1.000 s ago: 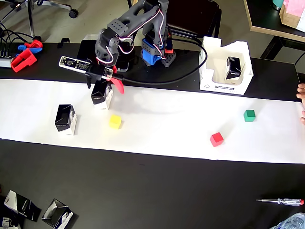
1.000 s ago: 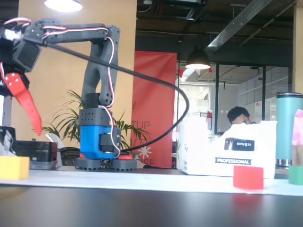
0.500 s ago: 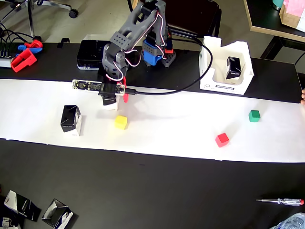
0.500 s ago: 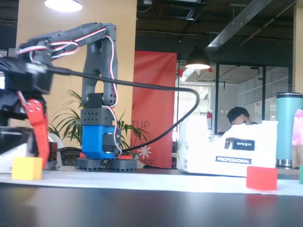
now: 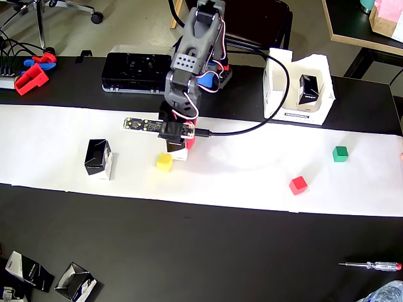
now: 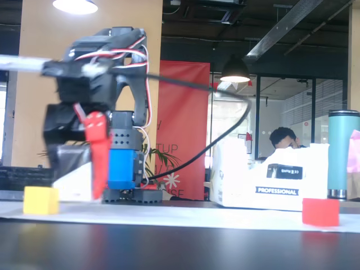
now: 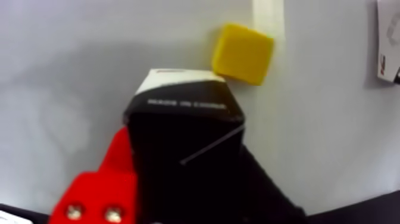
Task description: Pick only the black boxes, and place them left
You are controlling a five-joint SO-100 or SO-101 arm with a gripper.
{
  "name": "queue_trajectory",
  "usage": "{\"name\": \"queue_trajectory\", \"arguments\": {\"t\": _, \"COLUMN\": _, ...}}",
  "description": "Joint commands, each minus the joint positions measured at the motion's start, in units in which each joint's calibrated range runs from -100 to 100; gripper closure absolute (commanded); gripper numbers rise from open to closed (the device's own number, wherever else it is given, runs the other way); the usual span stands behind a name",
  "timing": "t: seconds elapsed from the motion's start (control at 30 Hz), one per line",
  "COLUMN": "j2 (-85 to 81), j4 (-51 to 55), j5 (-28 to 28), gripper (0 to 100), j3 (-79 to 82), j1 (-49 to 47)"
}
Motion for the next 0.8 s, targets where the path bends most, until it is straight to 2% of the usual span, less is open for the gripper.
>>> {"name": "queue_trajectory", "arguments": {"t": 0.0, "j2": -10.50, "j4": 2.12, "j5": -3.49, "gripper": 85, "j3": -2.59, "j1": -7.08}}
{"name": "queue_trajectory", "arguments": {"t": 0.17, "j2": -16.34, "j4": 11.58, "j5": -6.23, "gripper": 85, "j3": -5.16, "j1": -14.27}}
{"name": "queue_trajectory", "arguments": {"t": 0.43, "j2": -23.14, "j4": 23.58, "j5": -14.76, "gripper": 85, "j3": -12.52, "j1": -32.55}}
{"name": "queue_trajectory", "arguments": {"t": 0.77, "j2": -23.53, "j4": 27.08, "j5": -24.39, "gripper": 85, "j3": -25.90, "j1": -56.89}}
